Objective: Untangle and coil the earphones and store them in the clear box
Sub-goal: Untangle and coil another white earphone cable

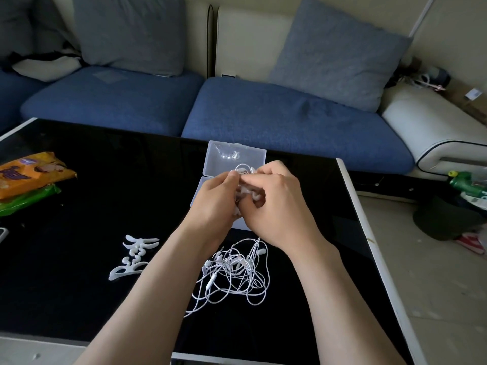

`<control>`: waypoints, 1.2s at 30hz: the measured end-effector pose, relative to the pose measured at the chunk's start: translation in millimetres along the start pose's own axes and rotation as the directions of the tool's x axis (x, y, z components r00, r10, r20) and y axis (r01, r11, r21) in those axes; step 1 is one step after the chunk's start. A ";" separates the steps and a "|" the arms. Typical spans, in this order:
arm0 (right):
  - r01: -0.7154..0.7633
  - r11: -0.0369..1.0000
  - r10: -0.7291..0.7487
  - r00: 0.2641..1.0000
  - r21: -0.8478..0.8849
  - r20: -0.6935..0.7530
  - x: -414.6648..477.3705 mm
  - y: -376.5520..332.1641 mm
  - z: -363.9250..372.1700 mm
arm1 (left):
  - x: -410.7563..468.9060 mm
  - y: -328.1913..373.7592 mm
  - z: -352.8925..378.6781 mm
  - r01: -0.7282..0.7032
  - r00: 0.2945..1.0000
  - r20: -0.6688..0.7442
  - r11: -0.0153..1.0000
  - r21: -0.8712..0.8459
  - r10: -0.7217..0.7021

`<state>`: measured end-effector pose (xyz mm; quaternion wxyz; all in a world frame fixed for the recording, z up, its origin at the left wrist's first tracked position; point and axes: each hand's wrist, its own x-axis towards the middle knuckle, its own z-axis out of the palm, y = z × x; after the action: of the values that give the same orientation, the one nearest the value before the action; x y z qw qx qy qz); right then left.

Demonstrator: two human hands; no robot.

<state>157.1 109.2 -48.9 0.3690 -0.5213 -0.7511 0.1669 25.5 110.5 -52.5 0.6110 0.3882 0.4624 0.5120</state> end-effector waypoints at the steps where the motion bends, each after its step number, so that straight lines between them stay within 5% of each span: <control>1: 0.015 1.000 -0.015 1.000 0.004 -0.014 0.3 1.5 1.1 | 0.5 0.8 -0.7 -0.001 1.000 -0.007 1.000 -0.027 0.001; 7: 0.022 0.989 -0.004 0.992 0.146 -0.127 3.1 -1.6 1.3 | 2.5 1.1 -4.7 0.050 0.995 -0.087 0.998 -0.050 -0.054; 12: -0.009 0.992 0.022 0.995 0.129 -0.099 4.4 2.3 4.5 | 3.0 5.1 -4.5 0.122 0.993 0.007 0.990 -0.071 -0.121; 20: 0.024 0.999 -0.015 0.982 0.048 -0.189 5.1 6.4 0.1 | -0.8 6.3 -6.3 0.043 0.996 0.085 0.996 -0.076 -0.037; 36: -0.044 0.973 0.061 0.996 0.226 -0.067 5.9 9.2 -6.6 | -4.7 8.0 -2.4 -0.113 0.993 0.018 0.991 -0.075 0.115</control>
<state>166.8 117.4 -48.0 0.4484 -0.5017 -0.6993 0.2412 20.8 107.2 -44.8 0.5999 0.3966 0.4133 0.5585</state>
